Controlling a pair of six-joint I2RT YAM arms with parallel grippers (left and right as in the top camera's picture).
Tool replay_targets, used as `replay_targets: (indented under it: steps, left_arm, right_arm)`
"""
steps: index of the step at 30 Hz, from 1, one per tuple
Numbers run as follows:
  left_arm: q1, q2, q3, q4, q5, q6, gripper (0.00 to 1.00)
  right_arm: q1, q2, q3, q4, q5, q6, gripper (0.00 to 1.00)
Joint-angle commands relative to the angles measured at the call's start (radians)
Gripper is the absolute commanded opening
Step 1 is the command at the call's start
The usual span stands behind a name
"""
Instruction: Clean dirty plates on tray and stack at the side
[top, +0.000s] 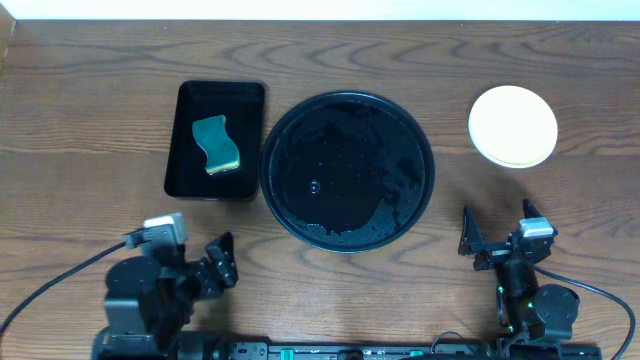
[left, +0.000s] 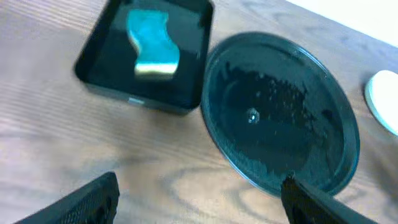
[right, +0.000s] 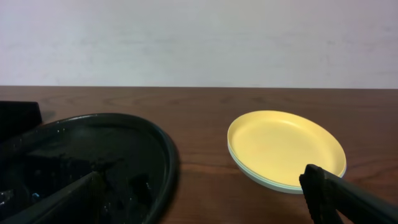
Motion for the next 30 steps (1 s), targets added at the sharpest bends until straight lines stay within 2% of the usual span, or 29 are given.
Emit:
replay_targets:
  steps: [1,9,15,20,27,30]
  left_arm:
    - [-0.021,-0.064,-0.116,0.124,0.011,0.058,0.84]
    - [-0.025,-0.203,-0.426,0.595,-0.002,0.072,0.84]
    - [-0.025,-0.297,-0.611,0.794,-0.055,0.071,0.84]
    - [-0.024,-0.341,-0.689,0.87,-0.109,0.059,0.84]
    - [-0.024,-0.357,-0.688,0.805,-0.324,-0.048,0.84]
    - [-0.024,-0.357,-0.688,0.809,-0.341,-0.016,0.84]
  right_arm:
    - [-0.004,-0.006,0.0,-0.005,-0.009,0.0,0.99]
    - [-0.004,-0.006,0.0,-0.005,-0.009,0.0,0.99]
    - [-0.004,-0.006,0.0,-0.005,-0.009,0.0,0.99]
    - [-0.004,-0.006,0.0,-0.005,-0.009,0.0,0.99]
    - [-0.004,-0.006,0.0,-0.005,-0.009,0.0,0.99]
    - [-0.004,-0.006,0.0,-0.005,-0.009,0.0,0.99]
